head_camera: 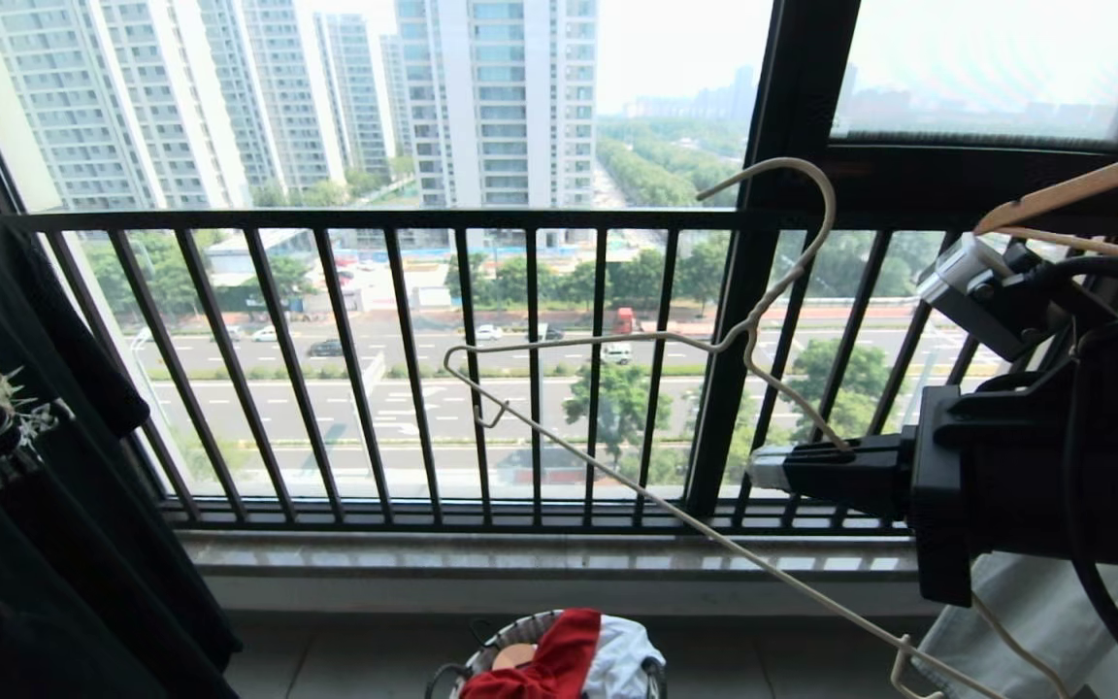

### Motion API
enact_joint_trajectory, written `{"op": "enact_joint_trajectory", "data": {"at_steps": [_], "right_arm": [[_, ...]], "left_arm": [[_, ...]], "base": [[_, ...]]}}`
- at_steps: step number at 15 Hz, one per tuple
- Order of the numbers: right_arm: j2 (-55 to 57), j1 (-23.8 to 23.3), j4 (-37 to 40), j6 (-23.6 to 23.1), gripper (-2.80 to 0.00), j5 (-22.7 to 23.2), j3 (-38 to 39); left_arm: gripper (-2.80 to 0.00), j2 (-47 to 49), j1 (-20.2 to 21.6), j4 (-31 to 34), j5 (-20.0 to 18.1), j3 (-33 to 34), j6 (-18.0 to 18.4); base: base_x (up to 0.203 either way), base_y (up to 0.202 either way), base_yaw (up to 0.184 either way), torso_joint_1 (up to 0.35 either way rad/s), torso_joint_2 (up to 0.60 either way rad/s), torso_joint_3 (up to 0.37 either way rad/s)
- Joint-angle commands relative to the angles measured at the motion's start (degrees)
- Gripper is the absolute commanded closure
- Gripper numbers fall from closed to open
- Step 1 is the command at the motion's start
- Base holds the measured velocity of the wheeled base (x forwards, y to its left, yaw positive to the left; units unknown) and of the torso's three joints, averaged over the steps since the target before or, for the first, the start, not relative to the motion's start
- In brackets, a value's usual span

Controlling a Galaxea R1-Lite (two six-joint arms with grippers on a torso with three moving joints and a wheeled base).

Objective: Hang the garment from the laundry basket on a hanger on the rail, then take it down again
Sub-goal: Pick up clothes from the basket

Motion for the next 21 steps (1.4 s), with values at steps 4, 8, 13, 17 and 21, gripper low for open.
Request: {"op": "enact_joint_trajectory", "data": {"at_steps": [4,8,13,17,21], "right_arm": [[-0.2,0.0,-0.05,-0.28,0.0,0.11,0.29],[-0.46,0.0,-0.05,-0.28,0.0,0.11,0.32],[-0.29,0.0,-0.05,-0.28,0.0,0.2,0.49],[-0.11,0.0,-0.05,-0.38,0.0,0.2,0.58],[-0.11,0.0,-0.05,-1.25,0.0,0.2,0.85]], "left_arm": [[0.0,0.05,-0.02,0.01,0.0,-0.03,0.02],[0.0,0.05,-0.02,0.01,0.0,-0.03,0.02],[0.0,0.05,-0.02,0.01,0.0,-0.03,0.02],[0.0,0.05,-0.02,0.01,0.0,0.04,0.05],[0.0,0.05,0.07,0.01,0.0,-0.03,0.02]], "base": [[0.0,0.0,0.0,-0.231,0.53,0.297],[0.0,0.0,0.0,-0.227,0.54,0.311],[0.0,0.0,0.0,-0.2,0.51,0.306],[0.0,0.0,0.0,-0.178,0.49,0.31],[0.0,0.0,0.0,-0.149,0.47,0.32]]}}
